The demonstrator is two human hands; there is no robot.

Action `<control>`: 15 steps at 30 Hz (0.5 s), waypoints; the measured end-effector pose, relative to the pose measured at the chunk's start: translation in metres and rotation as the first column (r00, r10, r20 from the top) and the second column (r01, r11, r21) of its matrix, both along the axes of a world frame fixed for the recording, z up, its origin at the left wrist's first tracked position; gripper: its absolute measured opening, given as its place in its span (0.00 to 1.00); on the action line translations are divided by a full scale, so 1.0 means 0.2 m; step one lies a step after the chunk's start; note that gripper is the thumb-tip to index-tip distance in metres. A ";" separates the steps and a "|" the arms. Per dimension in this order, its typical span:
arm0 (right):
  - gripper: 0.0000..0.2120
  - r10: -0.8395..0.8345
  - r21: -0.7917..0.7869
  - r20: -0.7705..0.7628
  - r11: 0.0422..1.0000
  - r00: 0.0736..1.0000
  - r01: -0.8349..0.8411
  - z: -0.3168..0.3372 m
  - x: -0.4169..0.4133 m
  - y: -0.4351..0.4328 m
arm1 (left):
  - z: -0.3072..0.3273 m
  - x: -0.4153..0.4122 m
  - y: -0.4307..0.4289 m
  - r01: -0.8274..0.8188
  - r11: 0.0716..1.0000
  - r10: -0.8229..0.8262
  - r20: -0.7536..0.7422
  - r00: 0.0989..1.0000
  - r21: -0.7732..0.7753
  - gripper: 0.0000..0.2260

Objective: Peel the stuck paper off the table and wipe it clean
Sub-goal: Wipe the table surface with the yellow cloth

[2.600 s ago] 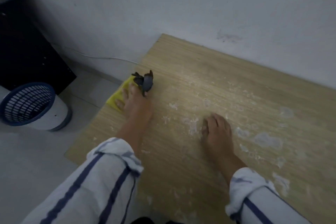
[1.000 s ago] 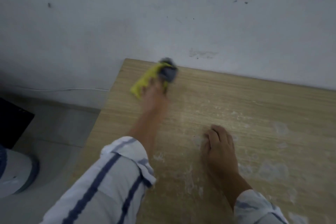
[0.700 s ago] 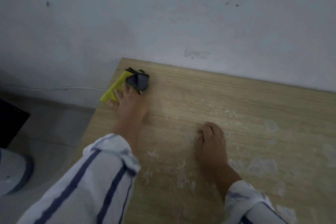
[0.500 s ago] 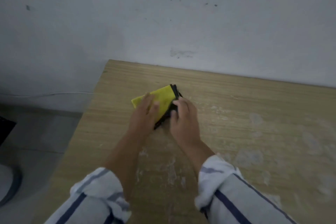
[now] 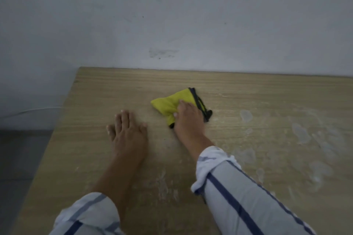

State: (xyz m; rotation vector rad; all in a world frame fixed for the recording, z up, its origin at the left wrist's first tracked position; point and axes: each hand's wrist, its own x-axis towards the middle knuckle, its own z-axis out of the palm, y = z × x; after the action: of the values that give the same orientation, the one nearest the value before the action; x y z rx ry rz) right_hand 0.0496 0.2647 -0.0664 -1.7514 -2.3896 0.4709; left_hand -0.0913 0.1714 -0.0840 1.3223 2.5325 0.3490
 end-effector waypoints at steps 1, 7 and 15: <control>0.17 -0.102 0.015 0.021 0.995 0.995 0.102 0.03 0.07 0.03 | 0.00 0.03 0.02 0.028 1.000 -0.028 0.001 1.000 -0.004 0.27; 0.13 0.105 0.055 -0.061 0.993 0.993 -0.102 0.07 -0.08 0.06 | 0.01 0.23 0.12 0.168 0.986 -0.168 -0.005 0.986 0.011 0.25; 0.14 -0.438 0.160 0.211 0.898 0.874 0.411 -0.01 0.76 0.17 | 0.00 0.24 0.14 0.170 0.986 -0.169 -0.038 0.985 0.001 0.27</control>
State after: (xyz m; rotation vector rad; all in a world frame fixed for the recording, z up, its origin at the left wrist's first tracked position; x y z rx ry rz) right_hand 0.2021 0.2982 -0.0684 -2.3072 -2.0162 0.0643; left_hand -0.0435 0.1988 -0.0848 1.5472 2.4278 0.2970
